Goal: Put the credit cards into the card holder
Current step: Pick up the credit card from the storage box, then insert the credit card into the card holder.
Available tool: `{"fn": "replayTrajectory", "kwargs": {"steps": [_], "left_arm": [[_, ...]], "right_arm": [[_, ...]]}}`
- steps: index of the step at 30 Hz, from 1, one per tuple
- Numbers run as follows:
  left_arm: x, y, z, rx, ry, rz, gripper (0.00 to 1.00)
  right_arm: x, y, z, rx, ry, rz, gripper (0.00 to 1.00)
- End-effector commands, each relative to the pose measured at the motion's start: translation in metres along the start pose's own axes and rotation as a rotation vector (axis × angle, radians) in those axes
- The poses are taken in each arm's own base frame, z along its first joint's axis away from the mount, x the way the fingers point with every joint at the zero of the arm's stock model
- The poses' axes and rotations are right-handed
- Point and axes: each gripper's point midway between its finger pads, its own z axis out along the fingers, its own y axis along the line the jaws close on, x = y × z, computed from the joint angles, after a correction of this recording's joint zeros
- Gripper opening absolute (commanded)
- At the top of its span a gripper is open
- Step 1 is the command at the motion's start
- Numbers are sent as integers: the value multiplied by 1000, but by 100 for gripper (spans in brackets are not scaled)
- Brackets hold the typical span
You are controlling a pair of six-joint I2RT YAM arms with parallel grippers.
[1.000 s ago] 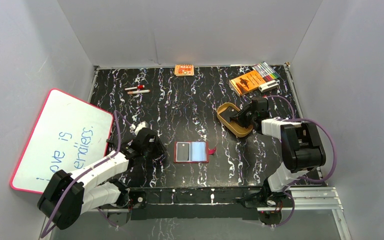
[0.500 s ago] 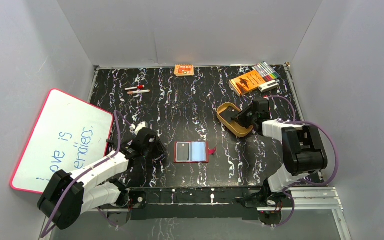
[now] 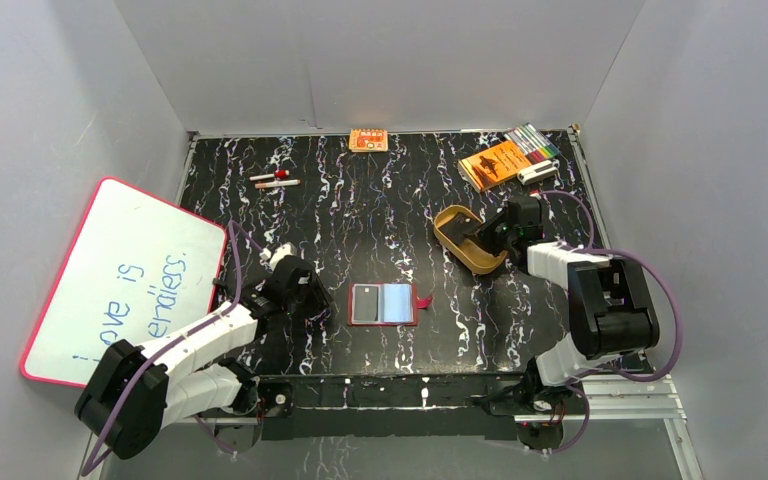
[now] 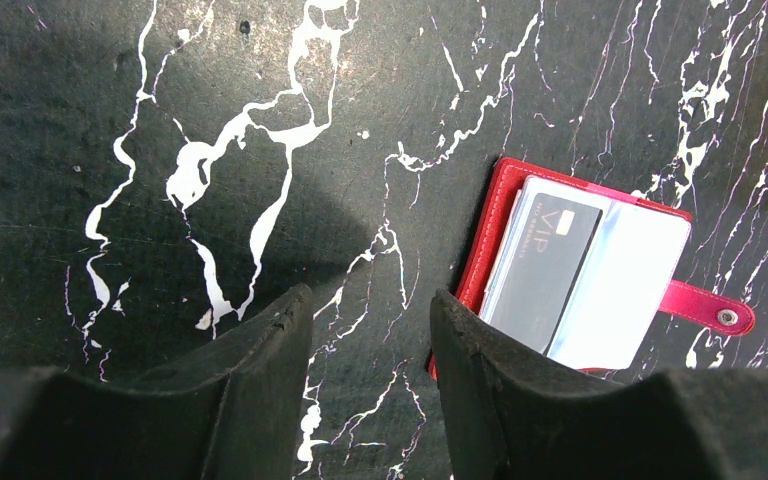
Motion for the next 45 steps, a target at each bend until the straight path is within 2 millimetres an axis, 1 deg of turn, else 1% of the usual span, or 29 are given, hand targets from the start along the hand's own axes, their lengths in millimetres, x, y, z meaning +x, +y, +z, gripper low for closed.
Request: {"fn": "replayTrajectory", "kwargs": {"steps": [1,4,11,14,17,21,26,28,32,35,37,40,42,43,45], "left_arm": [[-1,-4,-1,12,-2,2,44],[-1,-4,-1,11,-3,2,44],[-3,-5,-2,9,-7,1,44],[-5,-5,-3,8,-13,4,44],[-8,-7,-5,10,-24,3,44],[-11,-8,-9,15,-37,1,44],[-13,-9,-13,23,-48,-2,44],[-15,-10,-15,28,-51,0,44],[-19,-13,-18,35,-64,3,44],[-19,-14,-19,45,-66,1,44],[-19,-17,-20,60,-65,-2,44],[-19,-24,-22,90,-55,14,44],[-20,-36,-26,143,-49,35,45],[-20,-45,-27,188,-43,58,45],[-17,-67,-33,303,-15,85,46]], "right_arm": [[-13,10,-6,-28,-47,-9,5],[-15,15,-9,-37,-57,-3,0],[-23,23,-15,-50,-80,16,0],[-31,34,-24,-60,-105,37,0],[-43,47,-37,-64,-146,60,0],[-55,64,-52,-76,-172,89,0],[-61,82,-65,-121,-165,119,0],[-58,91,-73,-164,-136,156,0],[-49,114,-92,-276,-67,210,0],[-43,129,-107,-340,-26,188,0],[-31,145,-117,-399,31,71,0],[3,150,-126,-382,137,-152,0],[28,144,-133,-370,184,-284,0],[40,137,-134,-355,212,-331,0],[66,114,-134,-314,278,-405,0]]}}
